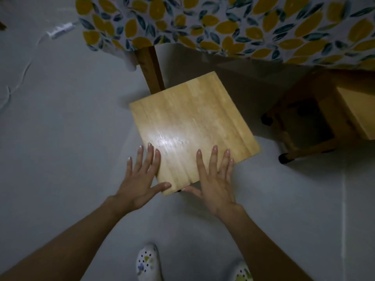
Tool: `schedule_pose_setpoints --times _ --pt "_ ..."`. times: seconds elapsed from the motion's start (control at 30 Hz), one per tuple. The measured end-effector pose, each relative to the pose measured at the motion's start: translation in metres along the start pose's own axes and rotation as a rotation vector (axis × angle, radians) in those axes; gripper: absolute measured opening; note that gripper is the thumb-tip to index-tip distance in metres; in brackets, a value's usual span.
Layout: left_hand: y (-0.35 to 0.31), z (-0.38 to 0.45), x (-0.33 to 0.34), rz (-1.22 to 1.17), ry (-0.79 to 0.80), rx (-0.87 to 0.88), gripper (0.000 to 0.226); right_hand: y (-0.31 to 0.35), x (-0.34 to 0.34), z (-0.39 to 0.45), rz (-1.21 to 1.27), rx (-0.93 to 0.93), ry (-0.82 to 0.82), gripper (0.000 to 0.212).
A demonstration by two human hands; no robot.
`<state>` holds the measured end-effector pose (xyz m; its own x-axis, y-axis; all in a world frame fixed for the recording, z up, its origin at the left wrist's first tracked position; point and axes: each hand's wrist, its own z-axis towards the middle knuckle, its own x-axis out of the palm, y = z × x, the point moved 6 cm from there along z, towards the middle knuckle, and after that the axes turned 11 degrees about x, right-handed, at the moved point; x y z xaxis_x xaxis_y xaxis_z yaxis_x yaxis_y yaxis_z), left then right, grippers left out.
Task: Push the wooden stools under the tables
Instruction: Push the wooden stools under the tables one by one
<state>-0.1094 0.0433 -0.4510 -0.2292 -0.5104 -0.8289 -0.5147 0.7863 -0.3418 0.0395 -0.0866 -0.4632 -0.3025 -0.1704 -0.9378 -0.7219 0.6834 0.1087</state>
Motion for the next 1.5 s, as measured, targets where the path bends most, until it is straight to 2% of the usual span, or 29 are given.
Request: schedule_pose_setpoints --times 0.1,0.2,0.5,0.67,0.9,1.07,1.13,1.23,1.3,1.37,1.5 --pt "0.001 0.008 0.000 0.083 0.096 0.056 0.104 0.004 0.004 0.006 -0.055 0.101 0.040 0.108" --pt "-0.002 0.013 -0.004 0.127 0.130 0.039 0.104 0.004 0.005 0.013 -0.057 0.110 0.069 0.107" --pt "-0.004 0.083 -0.043 0.164 0.105 0.042 0.103 -0.013 -0.032 0.088 -0.066 0.021 0.089 0.113" --pt "-0.005 0.145 -0.074 0.230 0.112 0.112 0.099 -0.033 -0.058 0.143 -0.089 0.010 0.144 0.112" --pt "-0.011 0.238 -0.120 0.177 0.068 0.117 0.099 -0.065 -0.100 0.240 -0.080 -0.008 0.164 0.110" --pt "-0.012 0.273 -0.138 0.148 0.059 0.116 0.099 -0.073 -0.114 0.277 -0.108 0.004 0.176 0.111" --pt "-0.012 0.277 -0.141 0.132 0.092 0.107 0.099 -0.074 -0.117 0.279 -0.140 0.013 0.185 0.109" --pt "-0.010 0.278 -0.156 0.106 0.227 0.092 0.095 -0.073 -0.124 0.279 -0.184 0.032 0.271 0.103" --pt "-0.009 0.271 -0.174 0.083 0.287 0.068 0.089 -0.071 -0.139 0.276 -0.108 0.065 0.350 0.094" --pt "-0.011 0.255 -0.199 0.021 0.216 -0.008 0.080 -0.057 -0.167 0.272 -0.003 0.068 0.325 0.084" --pt "-0.012 0.200 -0.264 -0.228 -0.104 -0.198 0.063 0.000 -0.251 0.247 0.314 0.026 0.210 0.071"
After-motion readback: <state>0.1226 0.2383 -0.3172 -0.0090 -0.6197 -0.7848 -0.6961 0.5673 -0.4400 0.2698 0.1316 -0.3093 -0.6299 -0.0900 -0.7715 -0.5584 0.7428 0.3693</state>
